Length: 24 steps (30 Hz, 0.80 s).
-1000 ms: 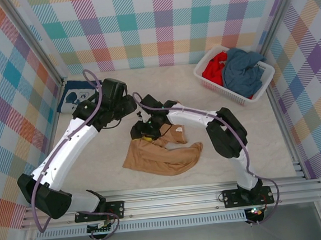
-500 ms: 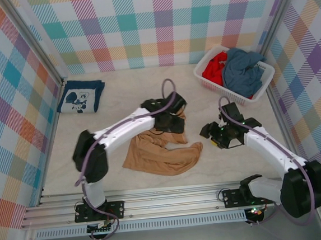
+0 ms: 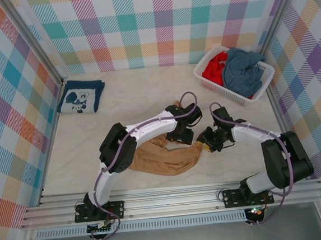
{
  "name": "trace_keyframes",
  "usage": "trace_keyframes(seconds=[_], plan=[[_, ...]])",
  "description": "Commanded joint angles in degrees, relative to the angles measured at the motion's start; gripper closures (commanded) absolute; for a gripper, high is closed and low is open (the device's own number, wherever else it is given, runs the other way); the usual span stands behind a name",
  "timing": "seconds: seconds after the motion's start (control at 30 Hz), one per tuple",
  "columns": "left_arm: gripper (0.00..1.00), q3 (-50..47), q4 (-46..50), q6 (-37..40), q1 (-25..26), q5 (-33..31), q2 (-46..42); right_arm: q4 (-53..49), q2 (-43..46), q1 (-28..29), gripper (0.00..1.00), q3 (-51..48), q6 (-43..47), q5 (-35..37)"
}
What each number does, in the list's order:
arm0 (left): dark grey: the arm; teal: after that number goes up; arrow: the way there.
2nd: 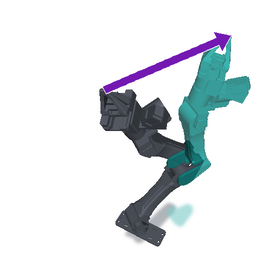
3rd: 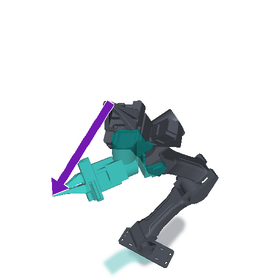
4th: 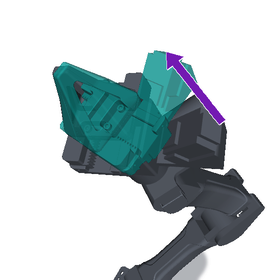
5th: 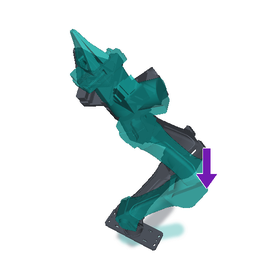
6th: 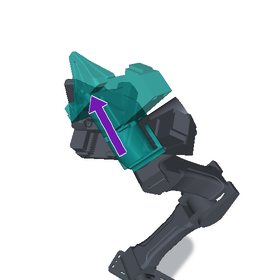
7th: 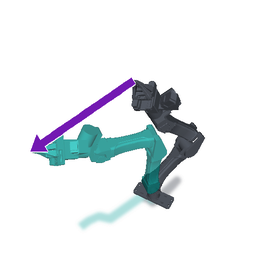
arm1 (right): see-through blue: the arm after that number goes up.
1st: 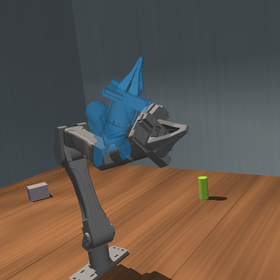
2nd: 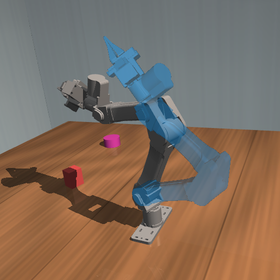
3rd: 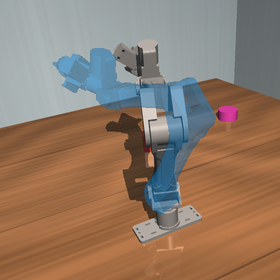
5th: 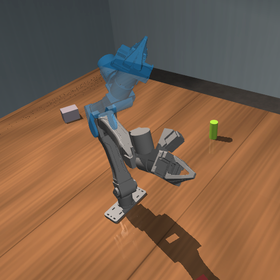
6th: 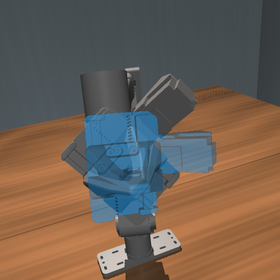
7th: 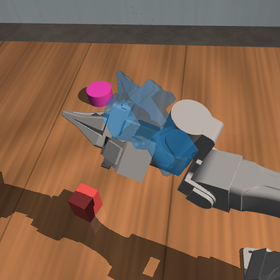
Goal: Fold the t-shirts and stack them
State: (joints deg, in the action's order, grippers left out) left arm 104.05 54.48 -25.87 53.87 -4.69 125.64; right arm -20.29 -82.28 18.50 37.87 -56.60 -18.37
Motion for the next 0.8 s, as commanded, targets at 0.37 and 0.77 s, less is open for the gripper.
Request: trace_keyframes(seconds=[0.37, 0.77], plan=[[0.91, 2.79, -2.36, 1.30, -0.75, -5.59, 3.00, 4.89, -5.24, 0.11, 0.93, 3.92, -2.85, -2.34], [1.00, 7.66, -4.47, -2.40, -11.94, -3.89, -13.88, -14.17, 4.26, -0.97, 1.00, 19.49, 5.82, 5.48]])
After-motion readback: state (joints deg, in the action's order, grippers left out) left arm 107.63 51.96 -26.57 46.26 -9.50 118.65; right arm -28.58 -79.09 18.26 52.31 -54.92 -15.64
